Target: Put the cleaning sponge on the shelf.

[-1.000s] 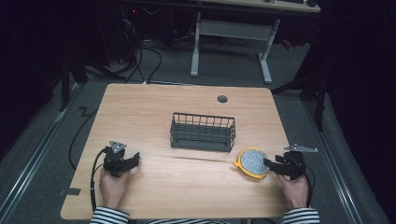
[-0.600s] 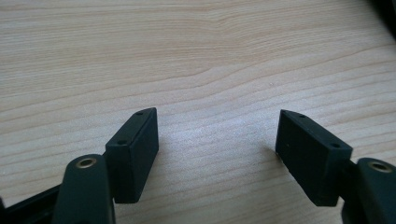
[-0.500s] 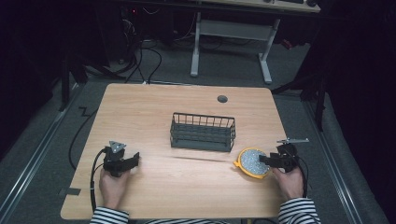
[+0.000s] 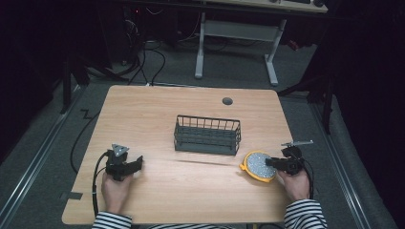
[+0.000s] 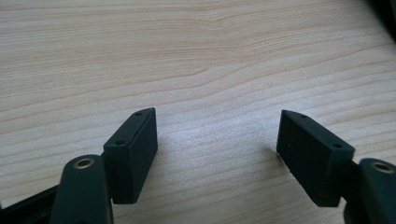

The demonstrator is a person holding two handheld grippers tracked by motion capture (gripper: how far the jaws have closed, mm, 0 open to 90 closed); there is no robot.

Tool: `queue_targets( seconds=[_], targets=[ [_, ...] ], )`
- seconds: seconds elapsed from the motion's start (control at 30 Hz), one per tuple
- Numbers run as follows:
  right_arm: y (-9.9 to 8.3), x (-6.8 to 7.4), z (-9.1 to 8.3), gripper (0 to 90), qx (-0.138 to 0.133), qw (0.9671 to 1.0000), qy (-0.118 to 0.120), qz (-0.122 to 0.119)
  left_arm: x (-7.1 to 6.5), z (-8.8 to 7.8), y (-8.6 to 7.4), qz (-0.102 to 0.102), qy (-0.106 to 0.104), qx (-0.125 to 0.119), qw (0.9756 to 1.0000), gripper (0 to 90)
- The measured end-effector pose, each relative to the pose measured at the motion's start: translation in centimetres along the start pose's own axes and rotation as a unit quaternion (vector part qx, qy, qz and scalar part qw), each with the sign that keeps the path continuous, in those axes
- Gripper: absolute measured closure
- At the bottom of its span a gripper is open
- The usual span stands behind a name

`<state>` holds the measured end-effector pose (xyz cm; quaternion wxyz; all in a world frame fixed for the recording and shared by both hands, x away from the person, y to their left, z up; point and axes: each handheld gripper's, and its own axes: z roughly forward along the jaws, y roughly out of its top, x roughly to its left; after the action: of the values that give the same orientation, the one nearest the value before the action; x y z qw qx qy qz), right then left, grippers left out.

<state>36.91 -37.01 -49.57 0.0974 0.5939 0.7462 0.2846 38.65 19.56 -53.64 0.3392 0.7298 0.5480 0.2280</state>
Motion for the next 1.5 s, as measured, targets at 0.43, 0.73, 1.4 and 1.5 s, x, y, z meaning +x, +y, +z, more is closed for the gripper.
queue_targets(
  seconds=[0.43,0.73,1.4,1.5],
  targets=[
    [-0.3,0.9,-0.7,82.6,-0.028,0.9991,0.003,-0.03,-0.1,0.0,0.0,0.003,0.002,0.0,1.0,29.5],
    [0.3,1.2,-2.5,82.6,-0.053,0.9978,0.011,-0.039,-0.2,0.1,0.0,0.009,0.005,0.002,0.9999,29.2],
    [3.8,2.9,-7.2,82.5,-0.111,0.9905,0.028,-0.076,-0.3,0.1,0.0,0.013,0.004,0.003,0.9999,29.3],
    [4.7,3.4,-7.8,82.4,-0.119,0.9889,0.028,-0.084,-0.3,0.1,0.0,0.013,0.004,0.003,0.9999,29.3]
  ],
)
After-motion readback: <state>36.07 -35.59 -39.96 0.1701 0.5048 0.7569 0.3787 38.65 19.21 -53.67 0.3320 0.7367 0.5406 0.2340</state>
